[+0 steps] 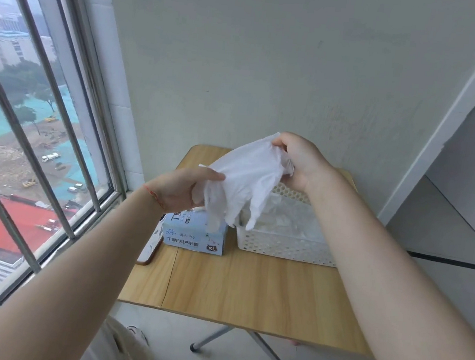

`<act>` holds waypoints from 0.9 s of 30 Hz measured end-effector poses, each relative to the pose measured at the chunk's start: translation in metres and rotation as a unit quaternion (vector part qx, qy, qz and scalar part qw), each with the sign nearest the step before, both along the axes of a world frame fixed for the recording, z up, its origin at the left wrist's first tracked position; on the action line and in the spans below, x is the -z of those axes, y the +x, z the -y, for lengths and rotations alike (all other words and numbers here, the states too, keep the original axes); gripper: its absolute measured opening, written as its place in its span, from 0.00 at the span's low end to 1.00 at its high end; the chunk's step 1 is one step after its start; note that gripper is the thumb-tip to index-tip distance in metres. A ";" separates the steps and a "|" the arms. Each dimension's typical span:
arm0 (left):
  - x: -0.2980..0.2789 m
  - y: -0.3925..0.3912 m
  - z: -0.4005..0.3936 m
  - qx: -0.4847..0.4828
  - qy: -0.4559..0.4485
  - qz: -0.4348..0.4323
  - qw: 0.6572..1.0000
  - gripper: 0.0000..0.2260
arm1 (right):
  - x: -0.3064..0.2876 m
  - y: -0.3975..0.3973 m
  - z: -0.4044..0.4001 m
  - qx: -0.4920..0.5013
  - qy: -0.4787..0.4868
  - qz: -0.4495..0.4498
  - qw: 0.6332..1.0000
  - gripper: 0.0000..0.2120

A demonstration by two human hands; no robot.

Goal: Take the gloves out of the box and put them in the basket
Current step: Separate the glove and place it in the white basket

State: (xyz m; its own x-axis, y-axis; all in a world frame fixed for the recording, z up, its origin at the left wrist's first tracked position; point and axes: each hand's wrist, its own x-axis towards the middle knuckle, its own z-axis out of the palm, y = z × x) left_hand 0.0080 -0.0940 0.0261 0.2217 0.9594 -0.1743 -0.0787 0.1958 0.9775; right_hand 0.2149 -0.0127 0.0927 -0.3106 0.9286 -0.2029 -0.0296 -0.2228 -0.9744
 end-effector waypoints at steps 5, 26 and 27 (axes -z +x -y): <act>-0.011 0.013 -0.026 -0.053 -0.038 -0.091 0.994 0.23 | 0.025 0.027 -0.009 0.034 -0.025 0.018 0.999 0.10; 0.004 0.114 -0.137 0.035 0.007 -0.562 0.826 0.14 | 0.108 0.124 -0.049 0.078 0.225 0.476 0.847 0.08; 0.004 0.115 -0.136 0.028 0.016 -0.571 0.820 0.13 | 0.106 0.123 -0.048 0.072 0.237 0.503 0.828 0.06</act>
State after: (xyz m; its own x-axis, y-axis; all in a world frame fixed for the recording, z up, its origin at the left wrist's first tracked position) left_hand 0.1230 0.0423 0.0223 -0.0253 0.9611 -0.2749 0.9006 0.1412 0.4110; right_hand 0.3380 0.0353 -0.0134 -0.0859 0.9906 0.1067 0.8574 0.1280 -0.4985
